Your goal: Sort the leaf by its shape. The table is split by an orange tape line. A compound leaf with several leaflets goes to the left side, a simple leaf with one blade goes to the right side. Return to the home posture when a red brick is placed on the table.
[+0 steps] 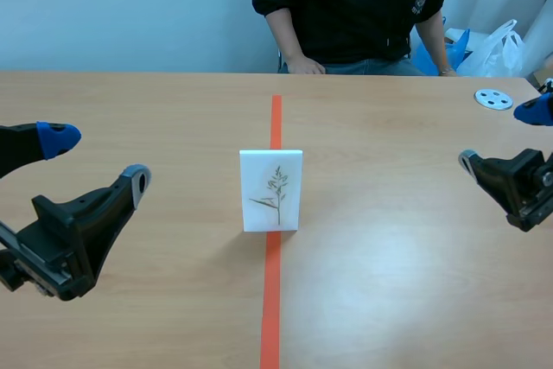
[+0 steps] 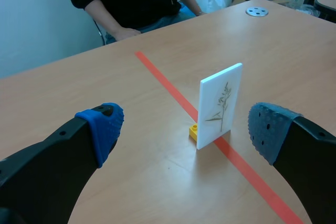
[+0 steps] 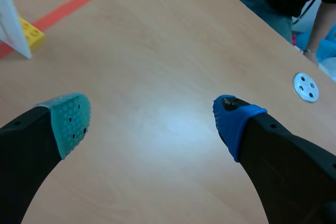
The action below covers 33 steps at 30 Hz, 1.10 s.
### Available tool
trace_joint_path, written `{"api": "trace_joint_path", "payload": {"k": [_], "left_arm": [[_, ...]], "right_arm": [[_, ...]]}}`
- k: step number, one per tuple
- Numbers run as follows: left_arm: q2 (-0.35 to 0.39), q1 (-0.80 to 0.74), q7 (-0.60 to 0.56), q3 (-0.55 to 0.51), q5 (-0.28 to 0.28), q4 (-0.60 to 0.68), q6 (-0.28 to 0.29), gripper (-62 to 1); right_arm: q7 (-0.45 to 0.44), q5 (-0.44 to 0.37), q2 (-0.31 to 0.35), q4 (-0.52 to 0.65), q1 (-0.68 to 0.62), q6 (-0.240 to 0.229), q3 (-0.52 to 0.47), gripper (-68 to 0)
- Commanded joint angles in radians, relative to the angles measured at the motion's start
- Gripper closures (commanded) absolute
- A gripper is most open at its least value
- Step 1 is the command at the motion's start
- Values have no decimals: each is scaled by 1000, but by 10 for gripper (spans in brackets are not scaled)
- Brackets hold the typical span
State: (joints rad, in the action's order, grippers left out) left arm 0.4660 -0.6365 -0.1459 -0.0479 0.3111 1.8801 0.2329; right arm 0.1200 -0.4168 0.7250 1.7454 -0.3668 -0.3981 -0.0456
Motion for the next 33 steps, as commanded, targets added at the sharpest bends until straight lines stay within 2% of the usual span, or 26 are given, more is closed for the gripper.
{"api": "trace_joint_path", "payload": {"k": [1,5,12,22,25,29,33], "left_arm": [[-3,3,-14,2,10,11,-2,-512],[-3,3,-14,2,10,11,-2,-512],[-3,3,-14,2,10,11,-2,-512],[-3,3,-14,2,10,11,-2,-512],[-3,3,-14,2,10,11,-2,-512],[-3,2,-14,2,10,11,-2,-512],[-3,2,-14,2,10,11,-2,-512]], "right_arm": [[-23,-21,45,-27,62,3,45,-479],[-51,-41,82,-133,201,-20,179,-479],[-73,-40,49,-269,420,-23,413,-479],[-74,-40,-98,-492,686,-24,727,-479],[-73,-35,-149,-531,732,-42,805,-479],[-74,-24,-211,-573,760,-40,867,-479],[-74,-20,-264,-615,763,-40,880,-479]]}}
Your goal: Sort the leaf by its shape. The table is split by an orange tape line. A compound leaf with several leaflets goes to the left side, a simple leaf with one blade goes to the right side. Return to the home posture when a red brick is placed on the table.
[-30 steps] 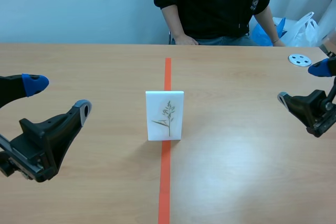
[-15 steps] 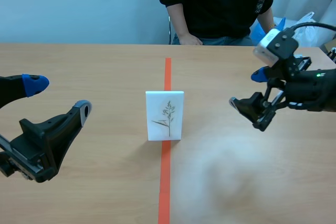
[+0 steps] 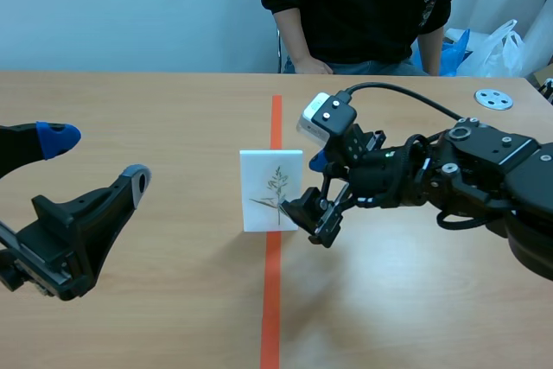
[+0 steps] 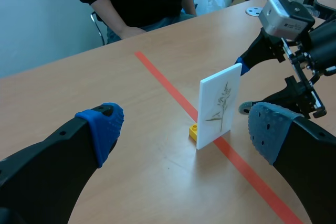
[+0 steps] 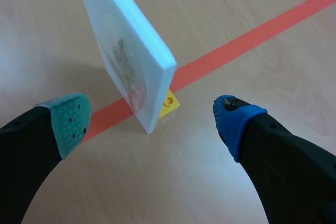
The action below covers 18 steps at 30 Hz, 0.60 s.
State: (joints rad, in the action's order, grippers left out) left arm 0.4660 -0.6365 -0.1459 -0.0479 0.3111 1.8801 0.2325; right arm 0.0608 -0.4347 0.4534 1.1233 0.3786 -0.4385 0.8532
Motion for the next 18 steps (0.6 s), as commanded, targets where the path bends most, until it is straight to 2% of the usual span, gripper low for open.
{"api": "trace_joint_path", "payload": {"k": [1,11,18], "left_arm": [[-3,2,-14,2,10,11,-2,-512],[-3,2,-14,2,10,11,-2,-512],[-3,2,-14,2,10,11,-2,-512]], "right_arm": [[-16,-1,-2,-3,18,0,-18,-479],[-26,27,-79,-85,68,-1,40,-479],[-42,43,-97,-90,70,0,58,-477]]}}
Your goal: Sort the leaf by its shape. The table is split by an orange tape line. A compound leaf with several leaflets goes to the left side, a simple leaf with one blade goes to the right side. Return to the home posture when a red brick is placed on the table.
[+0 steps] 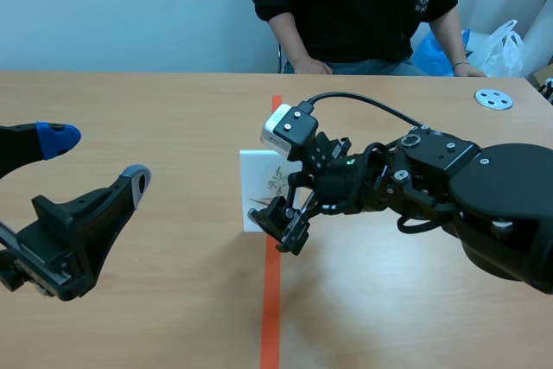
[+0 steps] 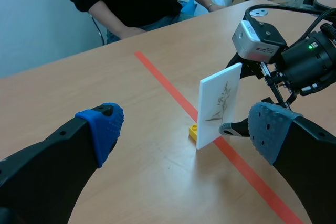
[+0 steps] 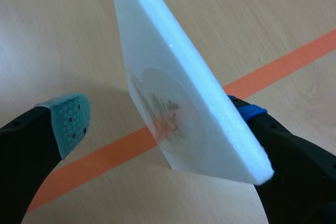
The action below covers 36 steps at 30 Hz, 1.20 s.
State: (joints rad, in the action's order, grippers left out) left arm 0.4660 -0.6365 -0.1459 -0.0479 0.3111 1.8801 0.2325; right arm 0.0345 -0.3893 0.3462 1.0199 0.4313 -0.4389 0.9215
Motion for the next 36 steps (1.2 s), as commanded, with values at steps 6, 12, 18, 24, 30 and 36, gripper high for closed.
{"api": "trace_joint_path", "payload": {"k": [6,12,18,24,30,36], "left_arm": [[-3,2,-14,2,10,11,-2,-512],[-3,2,-14,2,10,11,-2,-512],[-3,2,-14,2,10,11,-2,-512],[-3,2,-14,2,10,11,-2,-512],[-3,2,-14,2,10,11,-2,-512],[-3,2,-14,2,10,11,-2,-512]], "right_arm": [[-50,63,14,14,18,0,-10,-369],[-53,69,20,14,17,0,-10,-210],[-54,68,28,14,17,4,-11,-83],[-60,68,28,14,17,4,-11,-61],[-68,68,28,14,17,5,-23,-62],[-50,68,28,14,-8,58,-154,-62]]}}
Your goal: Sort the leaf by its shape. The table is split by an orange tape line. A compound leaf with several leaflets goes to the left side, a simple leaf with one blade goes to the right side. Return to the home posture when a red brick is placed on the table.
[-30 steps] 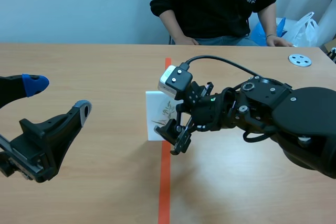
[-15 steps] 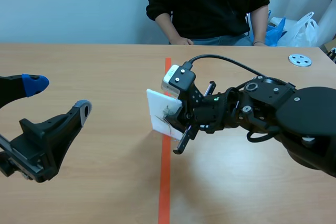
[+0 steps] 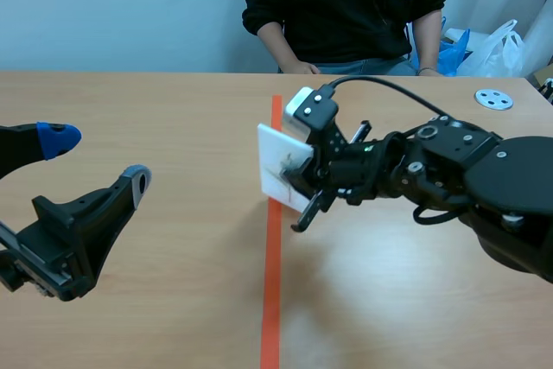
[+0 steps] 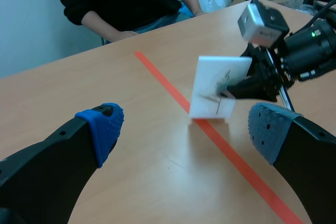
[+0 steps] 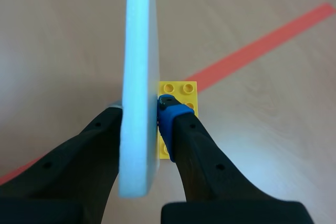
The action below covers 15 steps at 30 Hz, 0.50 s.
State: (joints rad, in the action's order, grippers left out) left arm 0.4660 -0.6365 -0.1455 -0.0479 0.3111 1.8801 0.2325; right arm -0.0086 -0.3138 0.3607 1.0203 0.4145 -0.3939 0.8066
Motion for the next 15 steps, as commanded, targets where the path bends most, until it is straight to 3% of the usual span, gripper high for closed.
{"api": "trace_joint_path", "payload": {"k": [1,7,15], "left_arm": [[-3,2,-14,2,10,11,-2,-512],[-2,2,-14,2,10,11,-2,-512],[-2,2,-11,2,10,11,-2,-512]], "right_arm": [[0,-8,14,14,-6,21,-80,-62],[3,-24,37,14,-100,74,-355,-62],[2,-74,124,14,-243,171,-695,-62]]}}
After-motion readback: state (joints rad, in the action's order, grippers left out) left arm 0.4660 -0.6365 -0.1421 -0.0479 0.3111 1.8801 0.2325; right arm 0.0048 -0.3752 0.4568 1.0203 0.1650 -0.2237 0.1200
